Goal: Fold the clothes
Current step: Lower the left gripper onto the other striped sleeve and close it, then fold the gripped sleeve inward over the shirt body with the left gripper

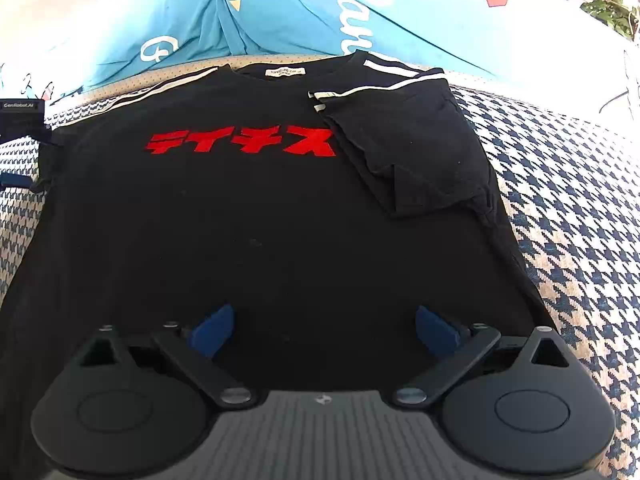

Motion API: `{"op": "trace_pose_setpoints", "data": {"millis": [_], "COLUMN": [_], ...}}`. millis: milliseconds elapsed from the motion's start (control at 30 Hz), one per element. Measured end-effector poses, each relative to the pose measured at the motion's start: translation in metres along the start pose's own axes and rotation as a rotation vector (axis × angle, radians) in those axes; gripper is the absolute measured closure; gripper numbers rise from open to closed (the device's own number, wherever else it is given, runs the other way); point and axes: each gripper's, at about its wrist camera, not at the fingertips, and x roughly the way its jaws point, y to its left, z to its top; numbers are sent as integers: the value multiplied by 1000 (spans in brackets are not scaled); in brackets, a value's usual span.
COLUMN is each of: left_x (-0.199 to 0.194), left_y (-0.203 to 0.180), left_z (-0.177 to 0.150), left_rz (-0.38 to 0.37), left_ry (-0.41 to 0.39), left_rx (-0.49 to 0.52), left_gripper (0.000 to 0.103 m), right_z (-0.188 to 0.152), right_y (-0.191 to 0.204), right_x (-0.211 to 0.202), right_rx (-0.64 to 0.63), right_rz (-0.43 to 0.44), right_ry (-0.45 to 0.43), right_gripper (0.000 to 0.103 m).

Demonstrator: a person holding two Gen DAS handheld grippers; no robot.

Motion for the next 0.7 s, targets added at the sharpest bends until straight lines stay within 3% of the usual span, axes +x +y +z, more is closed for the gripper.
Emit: {"op": "trace_pose_setpoints", "data": {"millis": [133, 333, 400, 500, 700], "left_x": [5, 10, 10, 9, 0], "left_y": [-8, -18, -22, -24, -40], "left_z": [0, -1, -2, -2, -3], "left_rz": [19, 27, 34, 11, 3], "left_ry": [-11, -43, -52, -54, -88], "left_rx": [37, 79, 86, 80, 81], "left_gripper": [30, 59, 74, 90, 93], "right_z": [0, 0, 0, 0, 0], "right_y": [1, 2, 2, 2, 2], "right_x": [1, 3, 3, 3, 3], "right_rx": [-2, 2, 2, 2, 3], "right_rz": [-2, 0, 0, 0, 1], "right_ry": [1, 3, 4, 5, 7], "right_gripper": [2, 0, 0, 0, 0]}}
